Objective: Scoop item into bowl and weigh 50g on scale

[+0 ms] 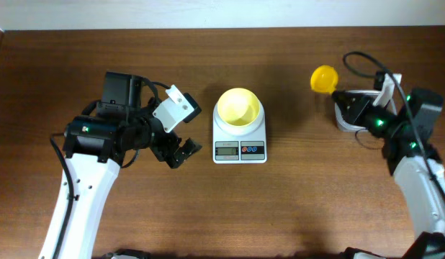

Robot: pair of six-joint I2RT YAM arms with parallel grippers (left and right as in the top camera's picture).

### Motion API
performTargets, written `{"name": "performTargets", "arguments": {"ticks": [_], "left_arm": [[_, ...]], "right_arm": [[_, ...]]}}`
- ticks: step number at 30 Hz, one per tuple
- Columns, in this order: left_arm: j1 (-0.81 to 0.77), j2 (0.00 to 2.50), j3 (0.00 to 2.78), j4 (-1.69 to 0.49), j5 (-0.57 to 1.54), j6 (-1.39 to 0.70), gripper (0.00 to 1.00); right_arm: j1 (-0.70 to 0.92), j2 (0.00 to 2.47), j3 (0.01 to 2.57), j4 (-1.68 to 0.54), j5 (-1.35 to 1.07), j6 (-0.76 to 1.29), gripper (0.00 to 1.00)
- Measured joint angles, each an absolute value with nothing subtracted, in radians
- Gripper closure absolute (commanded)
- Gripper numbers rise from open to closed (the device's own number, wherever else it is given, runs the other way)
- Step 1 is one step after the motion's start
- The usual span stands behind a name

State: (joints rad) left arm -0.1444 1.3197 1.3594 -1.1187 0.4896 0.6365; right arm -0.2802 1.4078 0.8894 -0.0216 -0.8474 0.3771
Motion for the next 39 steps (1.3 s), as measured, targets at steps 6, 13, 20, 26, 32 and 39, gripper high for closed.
{"name": "performTargets", "arguments": {"ticks": [6, 13, 20, 26, 32, 39], "left_arm": [[-0.144, 1.320, 1.359, -1.118, 0.489, 0.636, 0.01], [-0.144, 1.320, 1.359, -1.119, 0.489, 0.636, 0.01], [-0.144, 1.320, 1.359, -1.119, 0.490, 0.636, 0.01], [-0.144, 1.320, 1.359, -1.119, 0.489, 0.636, 0.01], [-0.144, 1.320, 1.359, -1.119, 0.489, 0.636, 0.01], [-0.144, 1.320, 1.359, -1.119, 0.489, 0.636, 0.01]], "right_arm": [[-0.175, 1.407, 1.230, -0.571, -0.469, 0.075, 0.96], [-0.164, 1.405, 1.333, -0.793, -0.047, -0.036, 0.96], [-0.164, 1.441, 1.334, -0.846, 0.169, -0.068, 0.96], [-0.164, 1.617, 1.334, -0.859, 0.184, -0.076, 0.96], [-0.164, 1.694, 1.334, -0.832, 0.200, -0.078, 0.96], [-0.164, 1.704, 1.334, -0.811, 0.251, -0.079, 0.96]]}}
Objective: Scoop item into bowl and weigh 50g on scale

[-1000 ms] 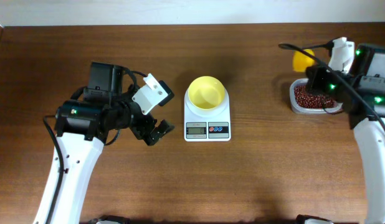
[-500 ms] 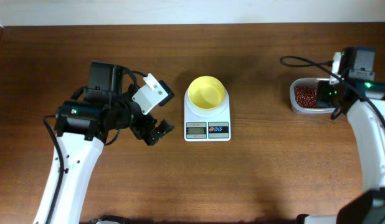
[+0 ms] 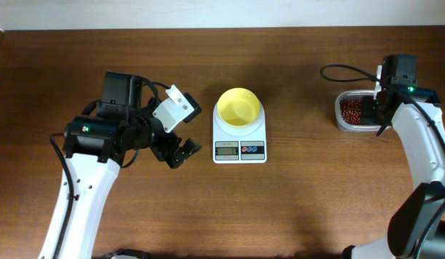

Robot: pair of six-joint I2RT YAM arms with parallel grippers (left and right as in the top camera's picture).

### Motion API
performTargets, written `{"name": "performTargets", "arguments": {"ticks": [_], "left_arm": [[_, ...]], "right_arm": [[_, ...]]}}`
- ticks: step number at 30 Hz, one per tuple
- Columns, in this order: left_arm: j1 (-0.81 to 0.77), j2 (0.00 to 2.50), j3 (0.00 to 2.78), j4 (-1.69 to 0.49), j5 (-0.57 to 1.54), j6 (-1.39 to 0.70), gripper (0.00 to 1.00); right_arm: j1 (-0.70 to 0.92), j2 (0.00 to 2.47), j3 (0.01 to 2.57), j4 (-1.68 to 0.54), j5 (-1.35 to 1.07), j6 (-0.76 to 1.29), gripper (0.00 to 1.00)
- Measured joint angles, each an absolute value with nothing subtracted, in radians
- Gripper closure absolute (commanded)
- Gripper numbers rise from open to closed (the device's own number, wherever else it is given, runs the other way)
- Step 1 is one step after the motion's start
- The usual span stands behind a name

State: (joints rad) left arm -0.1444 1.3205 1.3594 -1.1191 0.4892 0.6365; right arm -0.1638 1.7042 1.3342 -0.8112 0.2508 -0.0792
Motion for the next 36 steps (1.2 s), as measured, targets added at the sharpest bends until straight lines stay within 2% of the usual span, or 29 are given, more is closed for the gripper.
{"name": "performTargets", "arguments": {"ticks": [7, 25, 36], "left_arm": [[-0.144, 1.320, 1.359, -1.119, 0.489, 0.636, 0.01], [-0.144, 1.320, 1.359, -1.119, 0.489, 0.636, 0.01], [-0.144, 1.320, 1.359, -1.119, 0.489, 0.636, 0.01]], "right_arm": [[-0.163, 1.776, 1.335, -0.804, 0.239, -0.079, 0.96], [-0.183, 1.785, 1.335, -0.808, -0.034, -0.041, 0.96], [-0.347, 1.787, 1.335, -0.826, -0.313, -0.019, 0.96]]}}
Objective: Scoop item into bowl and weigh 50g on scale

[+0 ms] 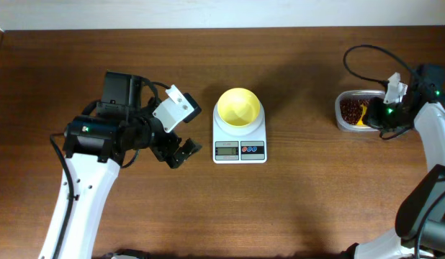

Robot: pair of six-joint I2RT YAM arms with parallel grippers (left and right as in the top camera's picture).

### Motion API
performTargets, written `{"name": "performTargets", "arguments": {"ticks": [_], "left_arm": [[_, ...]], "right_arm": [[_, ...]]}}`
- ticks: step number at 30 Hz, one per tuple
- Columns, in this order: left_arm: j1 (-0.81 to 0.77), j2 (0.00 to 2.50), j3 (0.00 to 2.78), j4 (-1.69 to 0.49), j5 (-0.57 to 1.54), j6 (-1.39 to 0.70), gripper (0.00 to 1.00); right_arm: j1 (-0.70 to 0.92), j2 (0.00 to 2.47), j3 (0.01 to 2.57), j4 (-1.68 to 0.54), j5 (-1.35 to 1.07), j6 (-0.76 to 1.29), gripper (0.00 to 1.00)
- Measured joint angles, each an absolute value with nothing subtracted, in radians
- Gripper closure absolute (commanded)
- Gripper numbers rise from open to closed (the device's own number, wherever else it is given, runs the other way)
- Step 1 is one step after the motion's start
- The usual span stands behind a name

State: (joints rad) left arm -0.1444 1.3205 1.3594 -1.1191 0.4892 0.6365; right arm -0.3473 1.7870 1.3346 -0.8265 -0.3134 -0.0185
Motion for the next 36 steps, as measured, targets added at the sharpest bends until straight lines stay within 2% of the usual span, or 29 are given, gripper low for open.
{"name": "performTargets", "arguments": {"ticks": [11, 24, 32, 36], "left_arm": [[-0.144, 1.320, 1.359, -1.119, 0.489, 0.636, 0.01], [-0.144, 1.320, 1.359, -1.119, 0.490, 0.636, 0.01], [-0.144, 1.320, 1.359, -1.119, 0.489, 0.636, 0.01], [-0.144, 1.320, 1.359, -1.119, 0.490, 0.636, 0.01]], "right_arm": [[-0.390, 1.834, 1.348, -0.830, -0.413, 0.015, 0.96], [-0.402, 1.837, 1.348, -0.831, -0.418, 0.016, 0.96], [-0.563, 1.869, 1.348, -0.834, -0.609, 0.015, 0.96], [-0.591, 1.869, 1.348, -0.834, -0.661, 0.015, 0.96]]}}
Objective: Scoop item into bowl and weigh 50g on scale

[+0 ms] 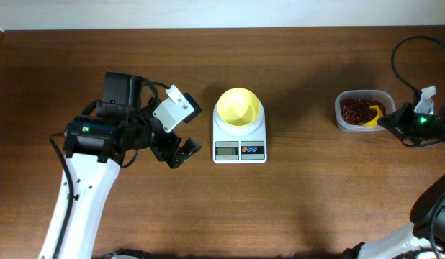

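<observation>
A yellow bowl point(238, 106) sits on the white scale point(240, 147) at the table's middle. At the right, a clear container point(361, 111) holds red-brown beans. My right gripper point(397, 122) is just right of the container, shut on the handle of a yellow scoop point(371, 116) whose head dips into the container's right side. My left gripper point(181, 152) hangs left of the scale with its fingers apart and nothing between them.
The scale's display point(227, 150) faces the table's front edge; its reading is too small to tell. A black cable point(407, 47) loops above the right arm near the table's far right edge.
My right arm has moved to the right; the scoop now lies low across the container's right side, and more of the beans show. The left arm has not moved.
First my right gripper held the yellow scoop up, left of the container. Then it stood over the container's right side. Then the scoop was down in the beans, and now the arm is further right with the scoop still in the container.
</observation>
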Robot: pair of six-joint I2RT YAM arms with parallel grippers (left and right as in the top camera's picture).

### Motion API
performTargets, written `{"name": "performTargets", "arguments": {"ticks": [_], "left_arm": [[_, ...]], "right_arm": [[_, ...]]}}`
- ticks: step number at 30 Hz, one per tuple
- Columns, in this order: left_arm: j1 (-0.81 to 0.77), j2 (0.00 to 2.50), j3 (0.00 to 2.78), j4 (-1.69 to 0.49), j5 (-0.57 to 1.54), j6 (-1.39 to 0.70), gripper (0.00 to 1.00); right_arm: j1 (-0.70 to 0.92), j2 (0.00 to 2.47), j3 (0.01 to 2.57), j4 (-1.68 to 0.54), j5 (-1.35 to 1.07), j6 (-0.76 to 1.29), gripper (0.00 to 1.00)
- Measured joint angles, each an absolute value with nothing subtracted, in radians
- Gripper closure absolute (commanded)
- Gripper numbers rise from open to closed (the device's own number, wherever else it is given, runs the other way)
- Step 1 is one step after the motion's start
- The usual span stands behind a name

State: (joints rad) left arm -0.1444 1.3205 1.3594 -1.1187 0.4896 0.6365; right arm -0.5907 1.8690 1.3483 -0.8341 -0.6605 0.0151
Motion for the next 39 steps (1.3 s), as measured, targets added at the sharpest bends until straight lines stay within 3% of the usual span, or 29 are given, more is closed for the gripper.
{"name": "performTargets", "arguments": {"ticks": [39], "left_arm": [[-0.144, 1.320, 1.359, -1.119, 0.489, 0.636, 0.01]], "right_arm": [[-0.680, 1.869, 1.348, -0.874, -0.996, -0.004, 0.96]]}}
